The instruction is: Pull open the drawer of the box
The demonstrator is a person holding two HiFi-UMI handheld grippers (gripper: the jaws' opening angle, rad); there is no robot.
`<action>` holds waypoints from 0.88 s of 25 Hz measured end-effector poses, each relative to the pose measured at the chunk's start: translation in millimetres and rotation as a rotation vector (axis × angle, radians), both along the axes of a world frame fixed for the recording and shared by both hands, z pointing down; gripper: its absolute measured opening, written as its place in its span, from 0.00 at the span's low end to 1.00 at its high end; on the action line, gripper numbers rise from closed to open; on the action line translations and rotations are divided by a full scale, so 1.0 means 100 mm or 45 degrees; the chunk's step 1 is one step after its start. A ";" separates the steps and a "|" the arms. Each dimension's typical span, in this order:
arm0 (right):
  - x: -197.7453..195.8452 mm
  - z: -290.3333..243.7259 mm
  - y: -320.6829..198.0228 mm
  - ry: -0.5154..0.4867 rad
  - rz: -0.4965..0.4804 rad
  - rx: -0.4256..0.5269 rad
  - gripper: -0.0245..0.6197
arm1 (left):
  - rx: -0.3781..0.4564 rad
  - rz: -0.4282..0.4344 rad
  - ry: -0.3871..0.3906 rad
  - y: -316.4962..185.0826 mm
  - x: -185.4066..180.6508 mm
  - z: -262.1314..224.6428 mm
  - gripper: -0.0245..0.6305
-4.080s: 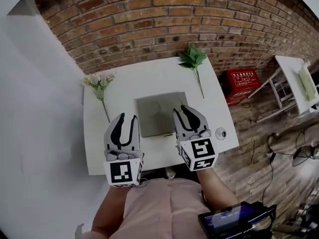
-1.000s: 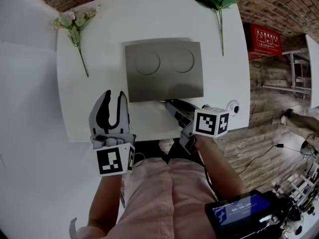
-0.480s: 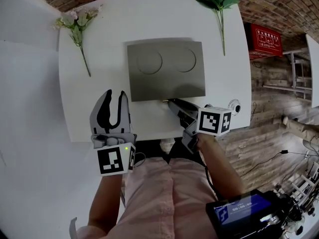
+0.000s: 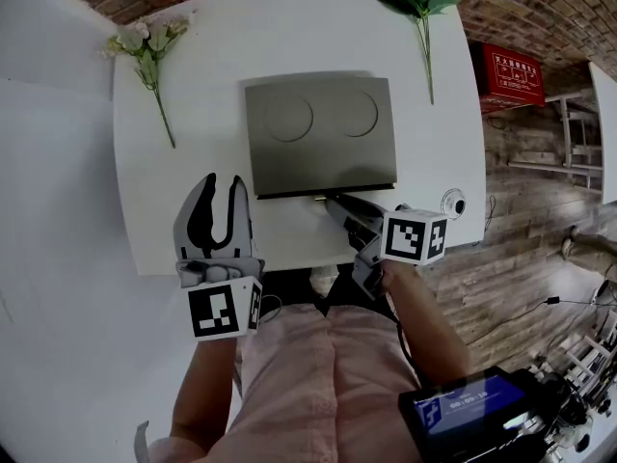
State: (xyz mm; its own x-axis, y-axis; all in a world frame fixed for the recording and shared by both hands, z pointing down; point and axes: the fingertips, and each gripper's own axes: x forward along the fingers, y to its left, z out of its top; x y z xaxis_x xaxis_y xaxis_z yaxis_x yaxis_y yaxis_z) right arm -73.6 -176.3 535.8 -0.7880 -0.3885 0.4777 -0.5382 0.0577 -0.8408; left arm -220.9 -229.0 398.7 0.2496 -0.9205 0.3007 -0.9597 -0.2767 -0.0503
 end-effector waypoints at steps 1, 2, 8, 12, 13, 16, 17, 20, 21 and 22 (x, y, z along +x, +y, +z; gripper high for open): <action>0.00 0.00 0.01 0.000 0.001 0.000 0.13 | 0.002 0.001 0.000 0.00 0.00 0.00 0.23; 0.00 0.01 0.01 0.000 0.002 0.001 0.13 | 0.004 0.003 0.000 0.00 0.00 0.00 0.23; 0.01 0.02 0.08 -0.003 0.004 -0.002 0.13 | 0.010 0.011 -0.002 0.02 0.00 -0.01 0.23; 0.02 0.04 0.13 -0.003 0.006 -0.003 0.13 | 0.015 0.019 0.000 0.04 0.02 0.01 0.23; 0.04 0.06 0.12 -0.003 0.007 -0.003 0.13 | 0.017 0.021 0.001 0.02 0.04 0.02 0.23; 0.04 0.06 0.15 -0.002 0.010 -0.002 0.13 | 0.022 0.027 0.002 0.04 0.05 0.00 0.23; 0.02 0.04 0.18 -0.001 0.010 0.000 0.13 | 0.026 0.029 0.002 0.07 0.03 -0.03 0.23; -0.01 0.01 0.25 0.000 0.010 0.000 0.13 | 0.044 0.040 0.006 0.14 0.00 -0.11 0.23; -0.01 0.01 0.24 0.001 0.009 0.000 0.13 | 0.049 0.047 0.011 0.15 0.00 -0.12 0.23; -0.01 0.01 0.23 0.001 0.009 0.001 0.13 | 0.053 0.056 0.017 0.15 0.00 -0.12 0.23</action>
State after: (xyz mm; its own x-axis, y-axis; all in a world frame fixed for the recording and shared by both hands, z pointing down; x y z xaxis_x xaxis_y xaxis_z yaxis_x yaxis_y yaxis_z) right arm -74.3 -153.1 537.3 -0.7847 -0.3942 0.4784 -0.5396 0.0545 -0.8402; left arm -220.7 -213.5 386.6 0.2941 -0.9202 0.2585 -0.9472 -0.3167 -0.0499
